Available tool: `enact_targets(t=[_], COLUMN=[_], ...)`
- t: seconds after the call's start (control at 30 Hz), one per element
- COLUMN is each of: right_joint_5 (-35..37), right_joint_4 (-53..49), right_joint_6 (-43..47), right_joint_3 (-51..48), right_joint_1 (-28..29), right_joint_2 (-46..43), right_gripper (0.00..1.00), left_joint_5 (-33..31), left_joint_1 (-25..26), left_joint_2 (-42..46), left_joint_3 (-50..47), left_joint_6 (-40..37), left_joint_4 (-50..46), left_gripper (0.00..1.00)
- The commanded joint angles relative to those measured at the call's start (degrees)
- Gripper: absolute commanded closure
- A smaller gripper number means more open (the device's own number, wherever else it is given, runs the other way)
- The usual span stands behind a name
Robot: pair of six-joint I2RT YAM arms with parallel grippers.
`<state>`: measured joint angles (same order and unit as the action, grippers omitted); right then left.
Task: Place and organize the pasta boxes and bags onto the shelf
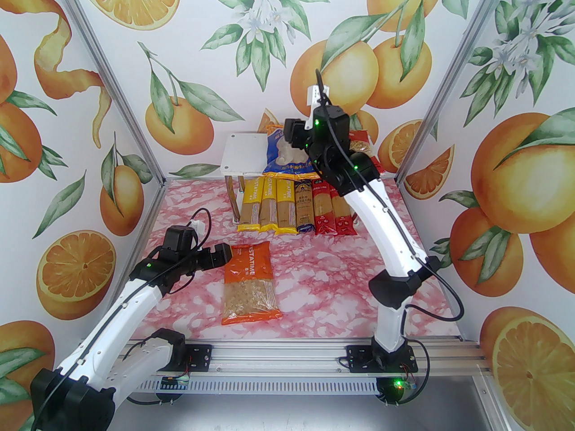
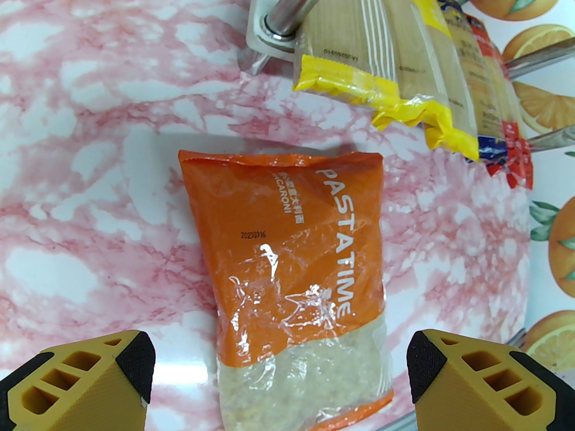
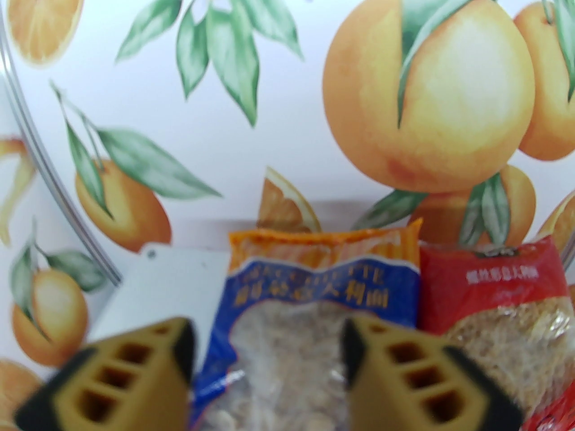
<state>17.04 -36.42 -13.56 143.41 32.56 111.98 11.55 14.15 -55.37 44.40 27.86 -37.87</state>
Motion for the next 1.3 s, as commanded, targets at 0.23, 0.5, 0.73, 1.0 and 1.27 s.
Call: enact_targets(t=[0.23,0.5,0.73,1.0,1.27], right_joint_5=[-9.73,-13.49,-13.63,-11.43,-19.77], right_joint_4=[-2.49,-9.87,-12.57,-15.33,0.09], right_joint_6=[-2.43,-3.36,-4.09,-5.24,-10.79], right_joint_3=[3.8,3.86,1.46,5.41,-1.11], right_joint_1=[-4.16,-5.75,-6.23,-6.34,-8.0], right_joint_2=[7.57,10.18,10.53,12.3,7.02], right_gripper=[1.0,1.0,1.0,0.68,0.55], left_joint_5=[-0.27,-0.3,0.03,0.11,-0.22], left_joint_1=[-0.48,-0.53,-0.5,-0.51,-0.43], left_joint_2=[0.31,-0.48,-0.87,-0.05,3.21], left_joint_3=[2.58,2.66,2.71,1.0,-2.03], left_joint_6=[-1.36,-1.36,-1.41,-1.2,-0.72], left_joint_4=[-0.47,-0.43,-0.4,-0.55,-0.44], left_gripper=[0.03,0.04,0.03,0.03,0.03])
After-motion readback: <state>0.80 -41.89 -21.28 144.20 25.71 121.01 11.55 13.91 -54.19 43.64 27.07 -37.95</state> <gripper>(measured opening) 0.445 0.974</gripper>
